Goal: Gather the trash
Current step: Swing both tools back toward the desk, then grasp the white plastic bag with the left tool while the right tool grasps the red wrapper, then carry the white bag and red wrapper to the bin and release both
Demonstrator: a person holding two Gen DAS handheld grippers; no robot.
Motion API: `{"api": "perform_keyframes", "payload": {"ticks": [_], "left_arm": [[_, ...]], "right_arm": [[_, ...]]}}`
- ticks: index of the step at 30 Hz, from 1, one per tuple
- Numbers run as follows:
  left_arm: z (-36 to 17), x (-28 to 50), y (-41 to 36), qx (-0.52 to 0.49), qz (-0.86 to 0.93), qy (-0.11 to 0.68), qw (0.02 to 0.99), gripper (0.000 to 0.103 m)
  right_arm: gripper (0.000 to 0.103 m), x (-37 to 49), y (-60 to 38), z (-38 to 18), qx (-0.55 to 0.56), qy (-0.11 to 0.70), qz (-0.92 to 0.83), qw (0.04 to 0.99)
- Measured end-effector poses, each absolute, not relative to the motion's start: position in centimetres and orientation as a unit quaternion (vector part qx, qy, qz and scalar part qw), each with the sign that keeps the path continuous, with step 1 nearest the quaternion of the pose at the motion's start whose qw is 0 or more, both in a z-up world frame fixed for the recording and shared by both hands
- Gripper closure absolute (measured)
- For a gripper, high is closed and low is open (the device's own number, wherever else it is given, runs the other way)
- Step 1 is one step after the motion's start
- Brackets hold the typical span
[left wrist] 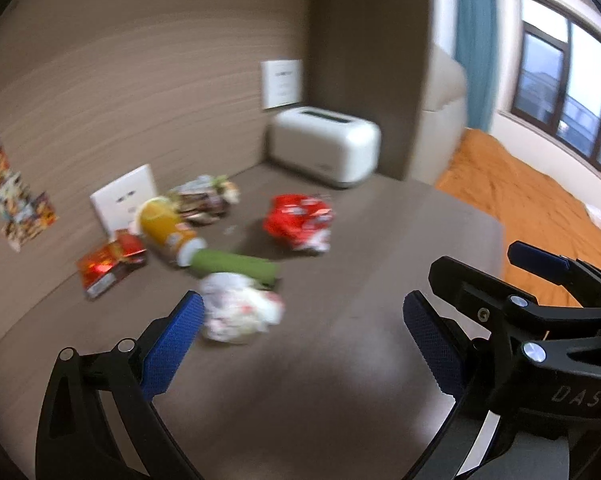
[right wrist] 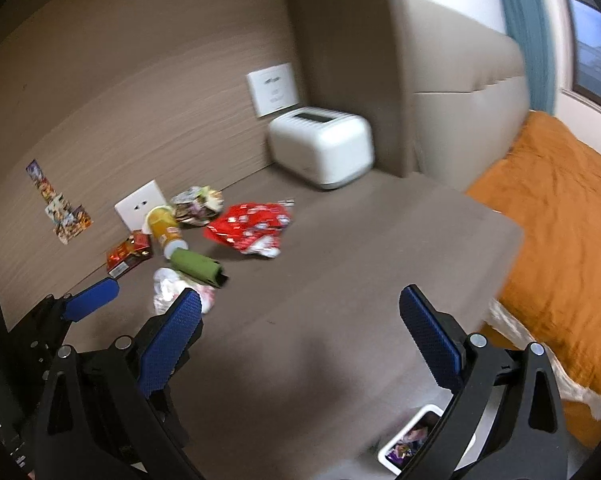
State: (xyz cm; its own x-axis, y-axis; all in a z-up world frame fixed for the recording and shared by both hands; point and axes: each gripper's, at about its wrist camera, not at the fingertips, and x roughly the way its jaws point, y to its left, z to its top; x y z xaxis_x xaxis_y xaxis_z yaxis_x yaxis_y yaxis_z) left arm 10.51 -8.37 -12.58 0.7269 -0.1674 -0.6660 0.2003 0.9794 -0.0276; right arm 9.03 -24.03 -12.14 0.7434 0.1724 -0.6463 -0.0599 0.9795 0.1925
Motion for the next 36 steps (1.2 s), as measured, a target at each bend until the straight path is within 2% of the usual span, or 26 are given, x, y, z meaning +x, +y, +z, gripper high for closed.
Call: {"api": "perform_keyframes", "payload": {"ticks": [14, 18, 21, 23, 25, 26, 36], "left_arm": [[-17.2, 17.0, -4.7, -0.012, -0.094, 0.413, 0.906, 0.006], [-18.8, 18.4, -3.9, -0.036, -0.094, 0.438, 0.893, 0.025], [-19.4, 18.9, -3.6, -0.047, -0.100, 0.447, 0.888, 0.049], [-19.4, 19.0, -3.8, -0.048, -0.110, 0.446, 0.887, 0.059], [-19.2, 19.0, -4.1, -0.039, -0.111, 0.446, 0.887, 0.060], [-19.2, 18.9, -4.2, -0.036, -0.113, 0.446, 0.887, 0.060], [-17.2, 17.7, -4.0, -0.027, -0.123, 0.428, 0.895, 0.061]], "right_arm": [[0.004, 19.9, -18.3, -16.2, 0.033, 0.410, 0.096, 0.907], [0.004, 23.1, -17.5, -17.7, 0.021, 0.425, 0.098, 0.900], [0.005, 24.7, -17.2, -18.2, 0.017, 0.427, 0.098, 0.899], [0.023, 25.1, -17.2, -18.4, 0.011, 0.425, 0.092, 0.901], [0.054, 25.6, -17.3, -18.8, 0.016, 0.432, 0.096, 0.897], [0.061, 25.7, -17.5, -18.9, 0.021, 0.436, 0.098, 0.895], [0.064, 22.8, -19.6, -15.9, 0.050, 0.408, 0.097, 0.906]]}}
